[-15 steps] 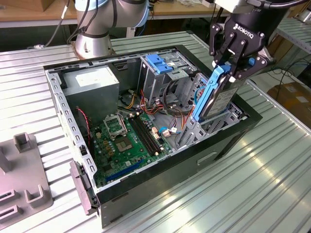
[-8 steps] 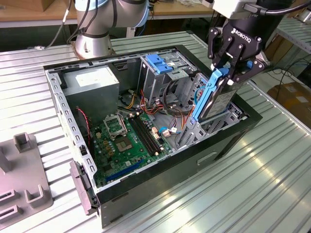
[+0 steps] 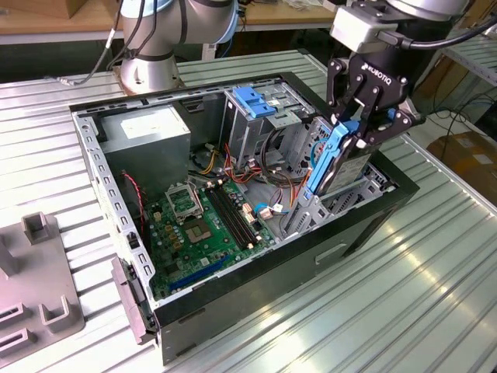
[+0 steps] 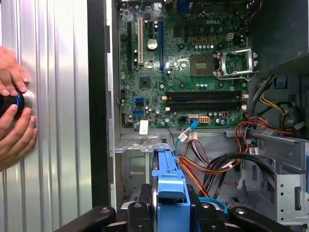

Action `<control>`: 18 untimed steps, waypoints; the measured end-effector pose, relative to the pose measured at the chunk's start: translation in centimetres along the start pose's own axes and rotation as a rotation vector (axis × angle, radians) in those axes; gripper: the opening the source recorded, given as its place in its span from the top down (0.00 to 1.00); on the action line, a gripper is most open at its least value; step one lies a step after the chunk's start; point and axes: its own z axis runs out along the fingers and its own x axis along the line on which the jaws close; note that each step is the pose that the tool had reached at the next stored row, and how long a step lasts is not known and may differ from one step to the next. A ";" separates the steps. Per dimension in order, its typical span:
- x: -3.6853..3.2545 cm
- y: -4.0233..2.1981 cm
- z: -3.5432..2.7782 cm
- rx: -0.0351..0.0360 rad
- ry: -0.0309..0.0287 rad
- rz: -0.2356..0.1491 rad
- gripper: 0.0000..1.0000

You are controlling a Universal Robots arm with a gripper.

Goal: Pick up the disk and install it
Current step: 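Insert the disk into the insertion slot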

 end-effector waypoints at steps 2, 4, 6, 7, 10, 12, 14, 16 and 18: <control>0.01 0.00 0.39 0.0001 0.0000 0.000 0.63; 0.03 0.01 0.79 0.0002 -0.0001 0.000 0.63; 0.04 0.01 1.18 0.0002 0.0002 0.000 0.63; 0.05 0.01 1.35 0.0002 0.0003 0.000 0.63; 0.07 0.02 1.93 0.0005 -0.0001 0.000 0.63; 0.08 0.02 2.37 0.0005 -0.0001 0.000 0.63; 0.09 0.03 2.77 0.0005 -0.0001 0.000 0.63; 0.12 0.03 3.41 0.0005 0.0000 0.000 0.63; 0.13 0.03 4.07 0.0006 -0.0001 0.000 0.63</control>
